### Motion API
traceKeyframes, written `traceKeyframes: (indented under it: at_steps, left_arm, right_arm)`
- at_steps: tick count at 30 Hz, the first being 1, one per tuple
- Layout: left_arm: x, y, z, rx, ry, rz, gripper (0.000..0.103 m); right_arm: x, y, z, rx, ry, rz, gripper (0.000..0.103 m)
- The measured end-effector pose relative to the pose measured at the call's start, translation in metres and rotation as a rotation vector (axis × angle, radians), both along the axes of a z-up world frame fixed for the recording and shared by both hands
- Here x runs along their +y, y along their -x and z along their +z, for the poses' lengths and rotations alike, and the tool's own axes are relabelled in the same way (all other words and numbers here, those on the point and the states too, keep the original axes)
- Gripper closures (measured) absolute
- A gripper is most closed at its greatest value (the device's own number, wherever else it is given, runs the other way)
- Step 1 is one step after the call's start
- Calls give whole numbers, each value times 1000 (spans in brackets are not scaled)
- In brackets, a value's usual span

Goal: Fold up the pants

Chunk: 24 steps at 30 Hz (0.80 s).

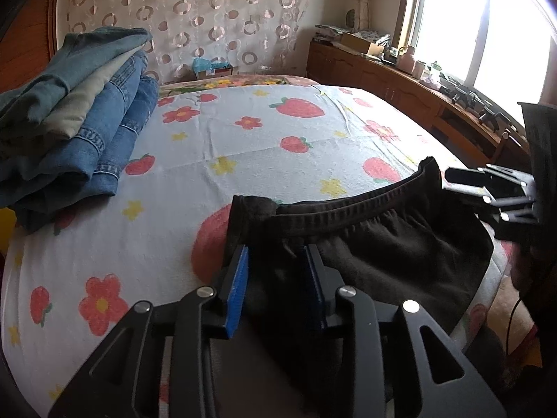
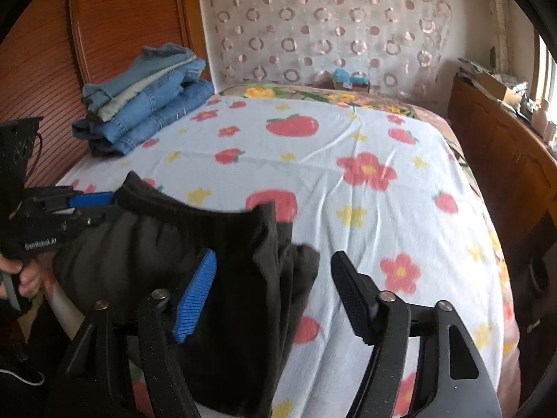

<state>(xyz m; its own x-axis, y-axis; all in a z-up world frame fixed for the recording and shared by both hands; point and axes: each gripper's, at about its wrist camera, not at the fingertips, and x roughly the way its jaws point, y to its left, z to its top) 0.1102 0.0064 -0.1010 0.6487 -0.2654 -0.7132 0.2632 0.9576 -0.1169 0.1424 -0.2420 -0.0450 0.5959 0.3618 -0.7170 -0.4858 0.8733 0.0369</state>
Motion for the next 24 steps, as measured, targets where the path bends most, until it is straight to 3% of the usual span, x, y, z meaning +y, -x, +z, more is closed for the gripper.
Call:
traceKeyframes:
  at_steps: [6,14,15,20,22,24]
  left_arm:
    - [3,1,-2,-14,6,12,64]
    - [3,1,-2,-17,7,19,62]
    - [4,1,-2,-15,13,20,62]
    - [4,1,-2,-13,21,23,61]
    - [4,1,-3,-16,18,23,61]
    - [5,2,-3,-17,19,23,61]
  right_arm:
    - [6,-22,-9,64,-12,33,87]
    - [4,-27,-12,70,-12,2,91]
    - [4,-26,-12,67,-3,-5,90]
    - [-2,-16,-6,54,19,-30,60]
    - [-6,-11,-5,58,18,-47,43]
    - [-9,-7,-6,67,19,-53,41]
